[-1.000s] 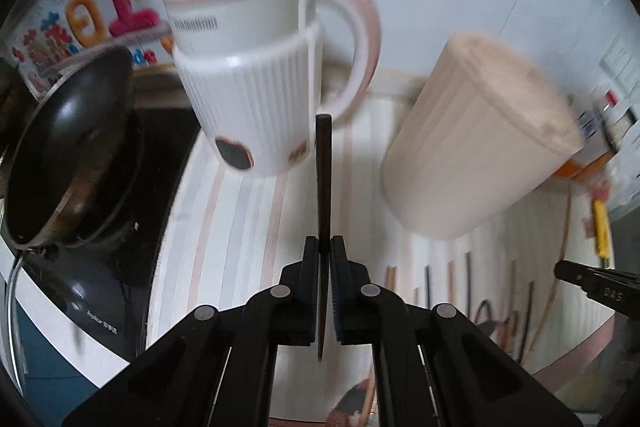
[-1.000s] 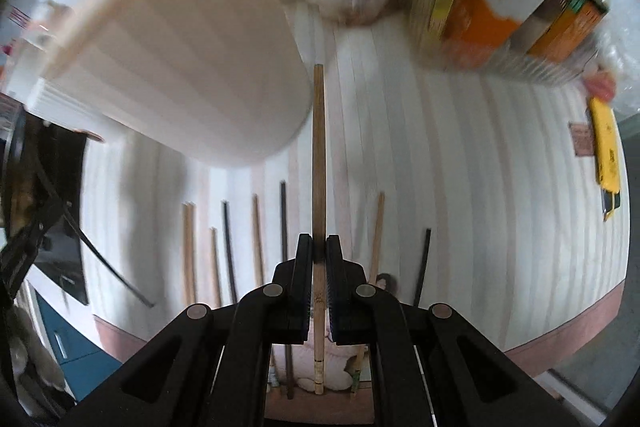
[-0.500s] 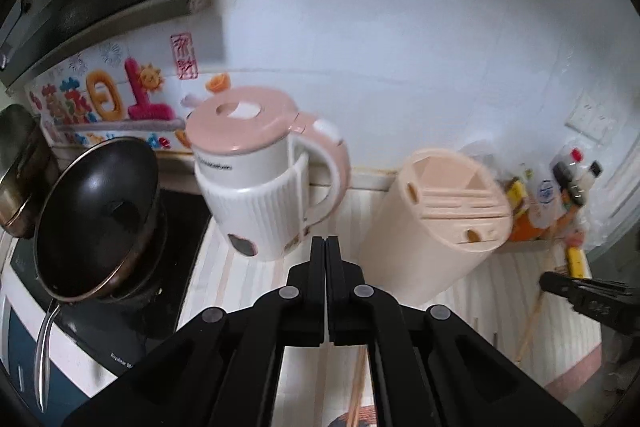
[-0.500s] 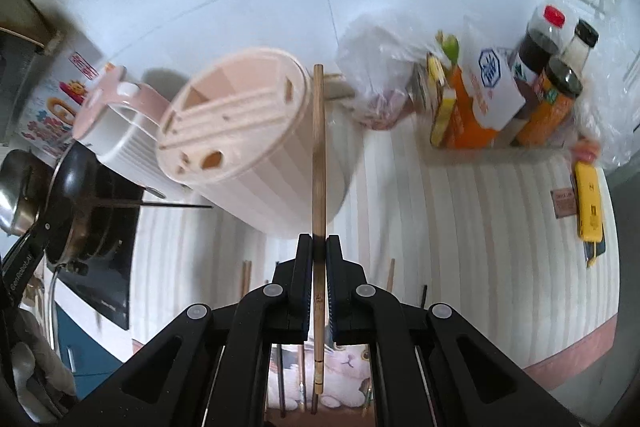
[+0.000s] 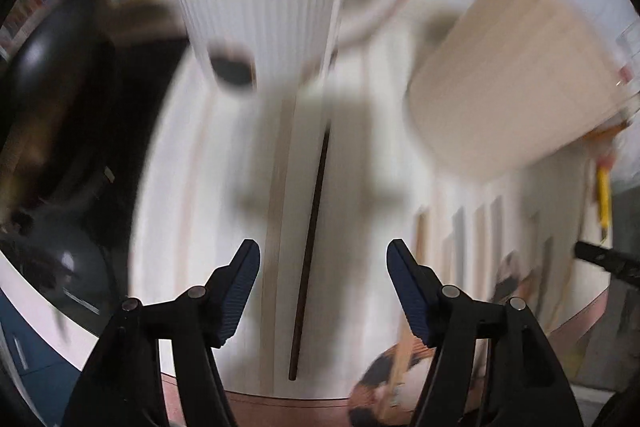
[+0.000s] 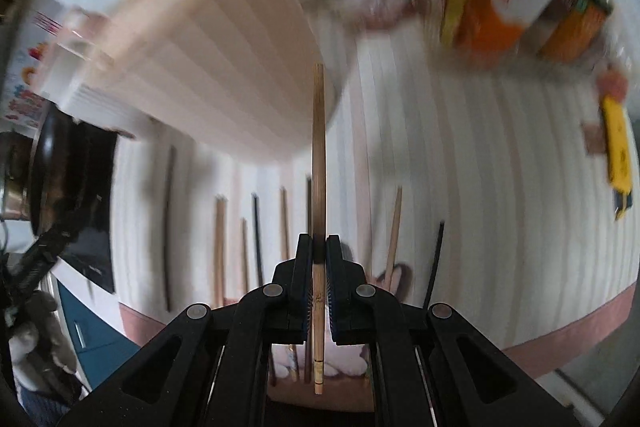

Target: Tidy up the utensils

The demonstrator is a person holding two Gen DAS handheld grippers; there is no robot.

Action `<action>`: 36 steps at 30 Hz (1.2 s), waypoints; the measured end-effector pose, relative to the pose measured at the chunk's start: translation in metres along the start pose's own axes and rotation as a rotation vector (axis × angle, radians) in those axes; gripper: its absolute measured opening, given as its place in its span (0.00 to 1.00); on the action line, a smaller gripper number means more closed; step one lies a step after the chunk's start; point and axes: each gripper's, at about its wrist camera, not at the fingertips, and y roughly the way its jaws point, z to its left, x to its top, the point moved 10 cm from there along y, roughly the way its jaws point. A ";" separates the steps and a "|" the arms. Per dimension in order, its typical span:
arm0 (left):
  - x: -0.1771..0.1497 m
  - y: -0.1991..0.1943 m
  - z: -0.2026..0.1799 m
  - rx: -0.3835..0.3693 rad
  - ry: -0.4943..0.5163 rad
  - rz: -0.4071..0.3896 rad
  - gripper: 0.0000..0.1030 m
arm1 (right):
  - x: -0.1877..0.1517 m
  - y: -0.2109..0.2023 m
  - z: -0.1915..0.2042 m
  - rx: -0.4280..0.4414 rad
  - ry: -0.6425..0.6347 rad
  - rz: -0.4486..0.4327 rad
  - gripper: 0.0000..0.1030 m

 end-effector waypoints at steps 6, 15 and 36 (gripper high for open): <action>-0.015 0.072 0.011 0.112 0.064 0.146 0.59 | -0.021 0.047 -0.009 -0.051 0.021 0.109 0.07; 0.000 0.066 -0.003 0.079 0.006 0.086 0.03 | -0.026 0.059 -0.001 -0.061 0.020 0.124 0.07; 0.009 -0.122 0.009 0.055 -0.121 -0.361 0.03 | 0.014 -0.033 0.022 0.000 -0.022 -0.114 0.07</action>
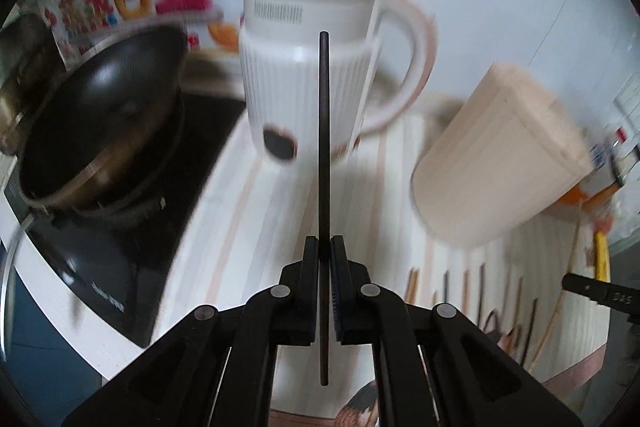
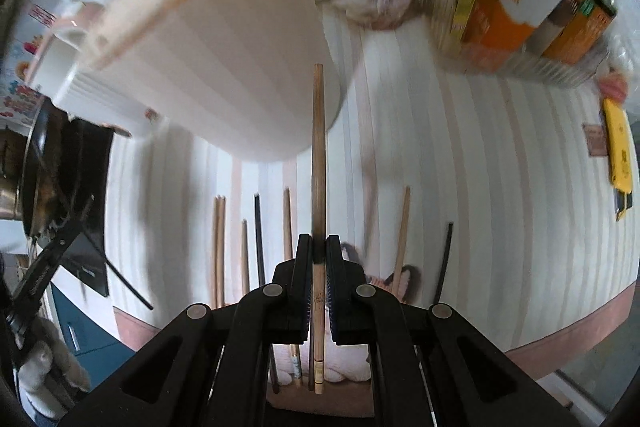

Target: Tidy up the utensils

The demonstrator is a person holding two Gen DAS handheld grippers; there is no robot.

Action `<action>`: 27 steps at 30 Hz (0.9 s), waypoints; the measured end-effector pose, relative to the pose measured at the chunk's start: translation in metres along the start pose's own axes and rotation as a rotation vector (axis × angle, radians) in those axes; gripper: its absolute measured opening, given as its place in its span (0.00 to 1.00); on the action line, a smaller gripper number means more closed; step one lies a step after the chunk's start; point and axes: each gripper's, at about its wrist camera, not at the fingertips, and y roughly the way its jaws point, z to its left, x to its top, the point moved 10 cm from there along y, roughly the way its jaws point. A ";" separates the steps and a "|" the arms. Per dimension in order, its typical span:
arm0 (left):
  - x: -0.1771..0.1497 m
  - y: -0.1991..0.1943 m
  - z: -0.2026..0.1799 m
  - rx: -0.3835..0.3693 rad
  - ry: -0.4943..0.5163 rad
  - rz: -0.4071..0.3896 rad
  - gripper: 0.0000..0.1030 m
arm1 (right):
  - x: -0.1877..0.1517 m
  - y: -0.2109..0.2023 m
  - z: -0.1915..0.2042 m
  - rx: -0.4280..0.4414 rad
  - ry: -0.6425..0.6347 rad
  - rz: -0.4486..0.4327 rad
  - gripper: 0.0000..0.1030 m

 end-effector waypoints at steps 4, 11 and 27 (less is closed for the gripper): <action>0.044 -0.033 -0.015 -0.044 0.001 -0.101 0.03 | 0.020 -0.034 0.003 0.024 0.000 -0.079 0.07; 0.111 -0.095 -0.063 -0.169 0.011 -0.242 0.03 | 0.071 -0.120 0.020 0.107 -0.008 -0.262 0.07; 0.219 -0.070 -0.168 -0.243 0.068 -0.314 0.03 | 0.222 -0.190 0.043 0.096 0.010 -0.592 0.06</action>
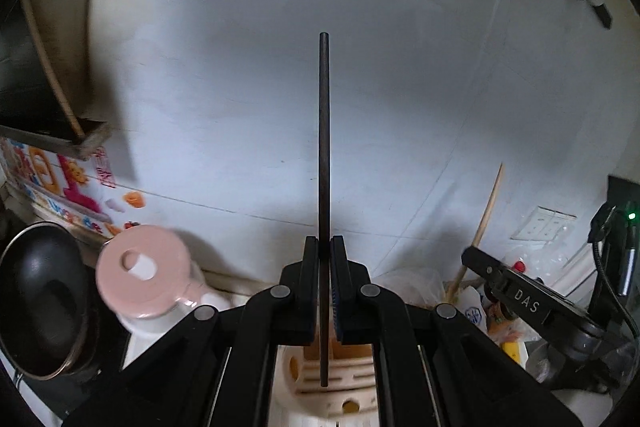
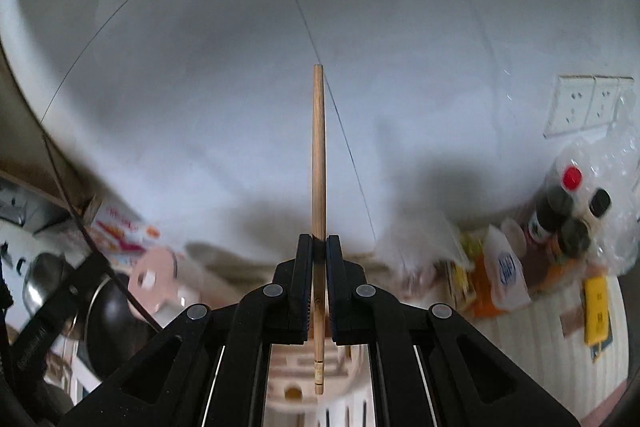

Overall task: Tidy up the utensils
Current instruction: 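Insert both chopsticks into the beige holder and open both tools, then grasp another wooden chopstick with the right tool from the cat-printed holder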

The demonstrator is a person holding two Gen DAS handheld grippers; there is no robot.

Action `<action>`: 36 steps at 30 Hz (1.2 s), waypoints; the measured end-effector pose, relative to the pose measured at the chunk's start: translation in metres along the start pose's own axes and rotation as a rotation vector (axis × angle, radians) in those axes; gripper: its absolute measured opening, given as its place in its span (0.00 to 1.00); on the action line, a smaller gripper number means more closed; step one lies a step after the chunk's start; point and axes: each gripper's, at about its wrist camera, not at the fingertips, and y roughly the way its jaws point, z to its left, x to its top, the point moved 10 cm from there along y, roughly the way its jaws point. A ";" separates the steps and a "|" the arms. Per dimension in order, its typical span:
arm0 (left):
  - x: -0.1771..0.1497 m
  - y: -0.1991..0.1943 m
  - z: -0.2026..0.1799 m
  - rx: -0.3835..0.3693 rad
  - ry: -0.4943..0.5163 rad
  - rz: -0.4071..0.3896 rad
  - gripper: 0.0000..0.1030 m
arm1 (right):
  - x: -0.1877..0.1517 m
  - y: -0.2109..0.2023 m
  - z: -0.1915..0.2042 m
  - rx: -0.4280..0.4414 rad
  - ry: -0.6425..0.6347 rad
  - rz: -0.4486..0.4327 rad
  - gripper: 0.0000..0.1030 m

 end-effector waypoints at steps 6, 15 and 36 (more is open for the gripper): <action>-0.006 0.049 -0.005 0.007 0.002 0.034 0.03 | 0.012 0.038 -0.001 0.007 0.018 -0.029 0.06; -0.051 0.095 0.001 0.041 0.011 0.140 0.03 | -0.014 0.070 -0.001 0.020 -0.021 0.000 0.07; -0.120 -0.029 0.045 0.184 -0.012 0.177 1.00 | -0.082 -0.024 -0.051 0.007 0.037 0.104 0.80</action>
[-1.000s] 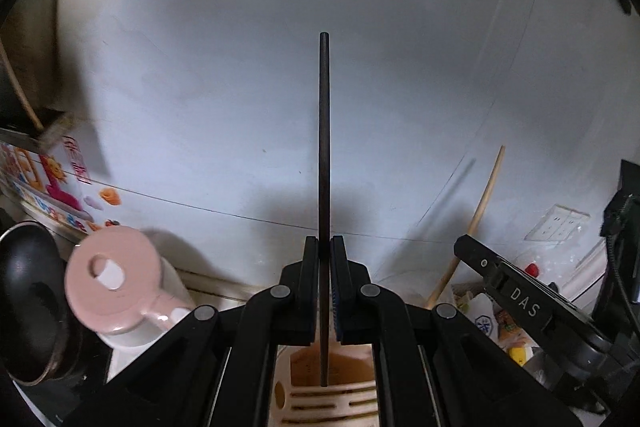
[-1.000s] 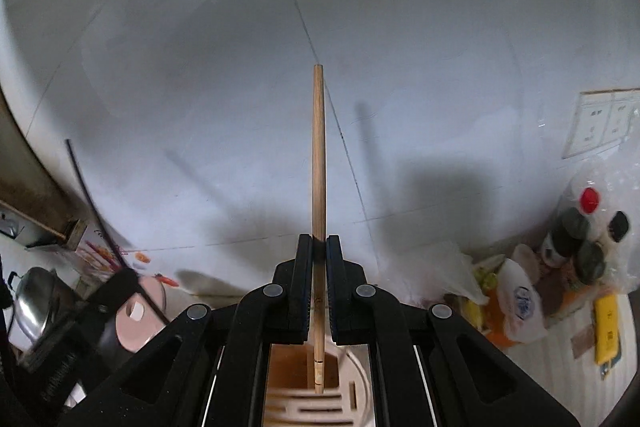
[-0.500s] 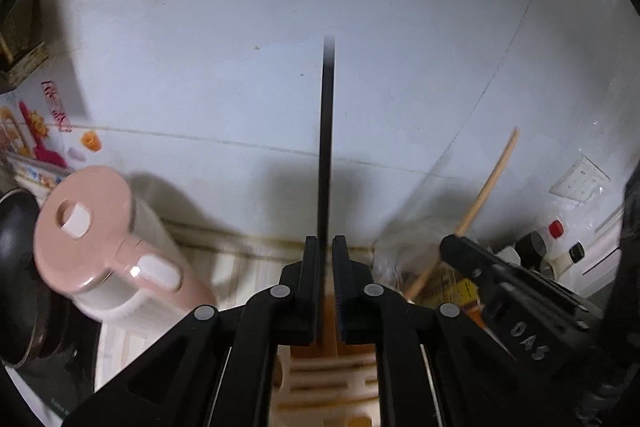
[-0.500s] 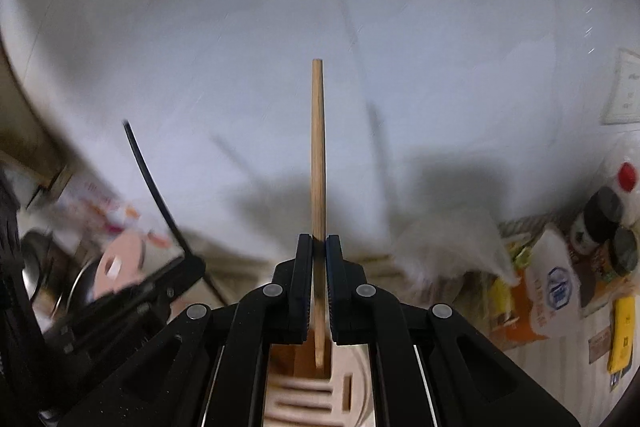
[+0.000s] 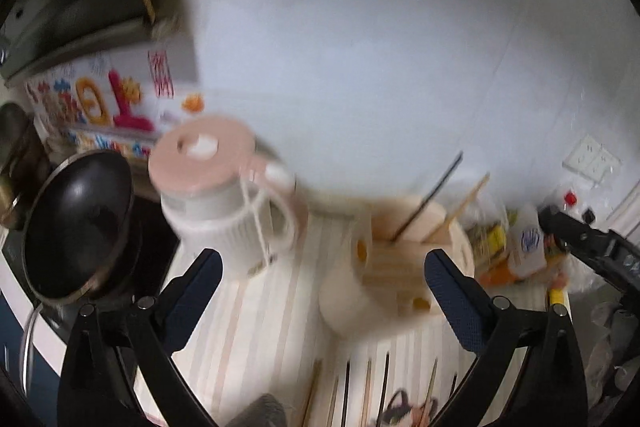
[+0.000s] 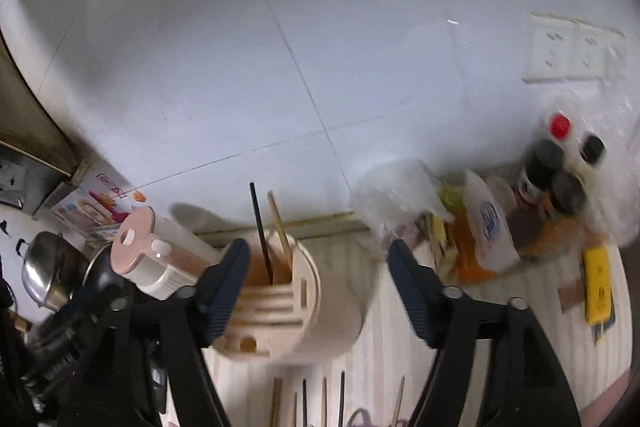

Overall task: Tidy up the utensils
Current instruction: 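Grasp another wooden chopstick with the right tool from the cat-printed holder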

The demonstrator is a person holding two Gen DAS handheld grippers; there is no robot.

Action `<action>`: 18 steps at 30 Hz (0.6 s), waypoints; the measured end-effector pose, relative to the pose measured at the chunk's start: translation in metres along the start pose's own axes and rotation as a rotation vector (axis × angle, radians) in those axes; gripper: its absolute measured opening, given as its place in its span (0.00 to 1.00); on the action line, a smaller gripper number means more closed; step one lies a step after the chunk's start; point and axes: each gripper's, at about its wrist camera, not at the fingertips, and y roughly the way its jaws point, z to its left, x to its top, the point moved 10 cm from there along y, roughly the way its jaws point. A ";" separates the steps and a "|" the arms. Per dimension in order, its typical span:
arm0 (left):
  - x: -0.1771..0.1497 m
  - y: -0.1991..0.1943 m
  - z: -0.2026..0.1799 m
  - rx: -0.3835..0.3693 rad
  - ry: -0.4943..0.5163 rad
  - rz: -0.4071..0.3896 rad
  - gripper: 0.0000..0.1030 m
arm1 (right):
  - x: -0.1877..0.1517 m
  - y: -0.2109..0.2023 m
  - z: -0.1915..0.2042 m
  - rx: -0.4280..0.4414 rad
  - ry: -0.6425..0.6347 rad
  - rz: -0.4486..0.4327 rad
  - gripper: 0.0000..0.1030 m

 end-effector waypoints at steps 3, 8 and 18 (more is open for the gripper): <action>-0.028 0.010 0.000 0.025 0.024 0.040 1.00 | -0.033 -0.006 -0.016 -0.019 0.028 0.036 0.84; -0.082 0.032 0.013 0.080 0.056 0.130 1.00 | -0.089 0.008 -0.038 -0.056 0.049 0.130 0.84; -0.195 0.086 0.033 0.150 0.092 0.343 0.97 | -0.232 0.071 -0.079 -0.106 0.085 0.448 0.26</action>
